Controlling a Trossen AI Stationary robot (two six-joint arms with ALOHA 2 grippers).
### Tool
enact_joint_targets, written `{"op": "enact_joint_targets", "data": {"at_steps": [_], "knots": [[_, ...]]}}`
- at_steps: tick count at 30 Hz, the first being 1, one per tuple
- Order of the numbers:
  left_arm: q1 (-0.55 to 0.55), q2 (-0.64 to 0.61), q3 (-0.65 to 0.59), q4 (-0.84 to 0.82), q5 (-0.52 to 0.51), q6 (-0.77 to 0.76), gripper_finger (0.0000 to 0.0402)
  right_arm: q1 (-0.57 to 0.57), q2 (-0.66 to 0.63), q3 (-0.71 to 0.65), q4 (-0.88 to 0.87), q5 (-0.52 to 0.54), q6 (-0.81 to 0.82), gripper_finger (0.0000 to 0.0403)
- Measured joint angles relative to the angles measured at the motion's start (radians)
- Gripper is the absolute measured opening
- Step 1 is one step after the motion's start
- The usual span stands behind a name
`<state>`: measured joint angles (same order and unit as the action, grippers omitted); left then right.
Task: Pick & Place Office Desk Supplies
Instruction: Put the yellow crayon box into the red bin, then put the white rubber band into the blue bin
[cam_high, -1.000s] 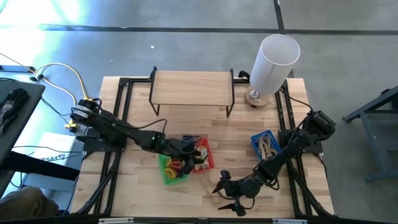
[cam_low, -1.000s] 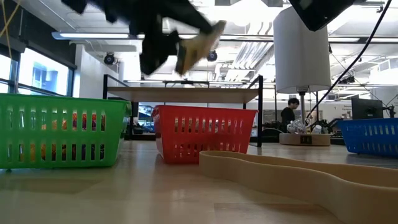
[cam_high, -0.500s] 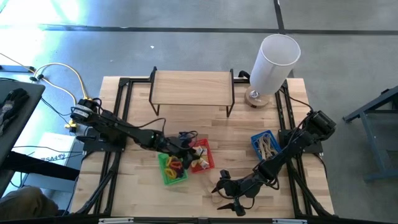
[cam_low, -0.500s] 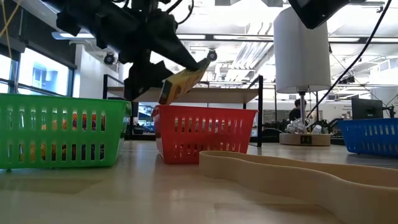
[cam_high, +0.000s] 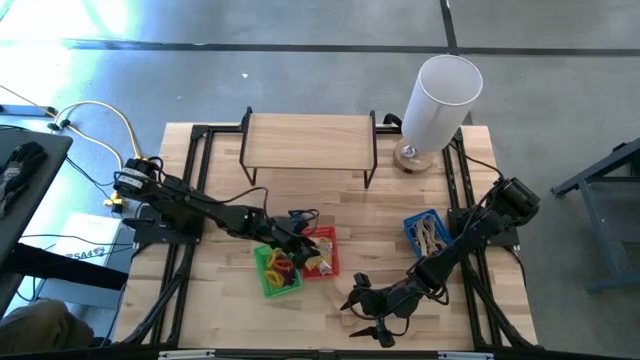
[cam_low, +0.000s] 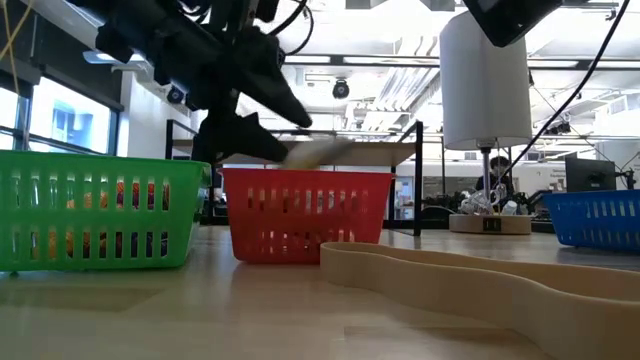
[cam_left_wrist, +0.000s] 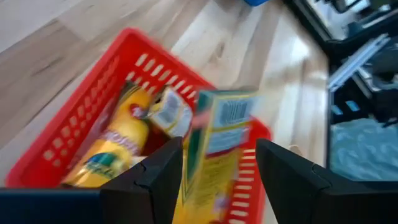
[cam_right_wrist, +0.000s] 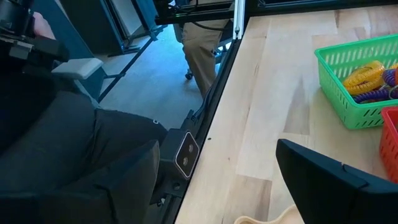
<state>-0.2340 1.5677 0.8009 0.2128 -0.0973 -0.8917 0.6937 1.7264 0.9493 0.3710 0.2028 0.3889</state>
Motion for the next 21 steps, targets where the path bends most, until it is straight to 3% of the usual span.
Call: {"op": "enact_joint_targets", "data": {"at_steps": [8,14,19,21], "knots": [[0.030,-0.013,0.001,0.016,0.052,0.004,0.0200,0.000,0.000,0.000,-0.001,0.000,0.000,0.0311],[0.049,-0.116,0.001,0.078,0.097,0.141,0.0200,0.003,0.000,0.000,-0.012,-0.021,-0.019,0.0311],[-0.030,-0.229,0.001,0.083,0.096,0.286,0.0200,0.053,0.000,0.000,-0.061,-0.159,-0.060,0.0311],[-0.077,-0.247,0.002,0.083,0.084,0.307,0.0200,0.084,0.000,0.000,-0.061,-0.143,-0.112,0.0311]]}}
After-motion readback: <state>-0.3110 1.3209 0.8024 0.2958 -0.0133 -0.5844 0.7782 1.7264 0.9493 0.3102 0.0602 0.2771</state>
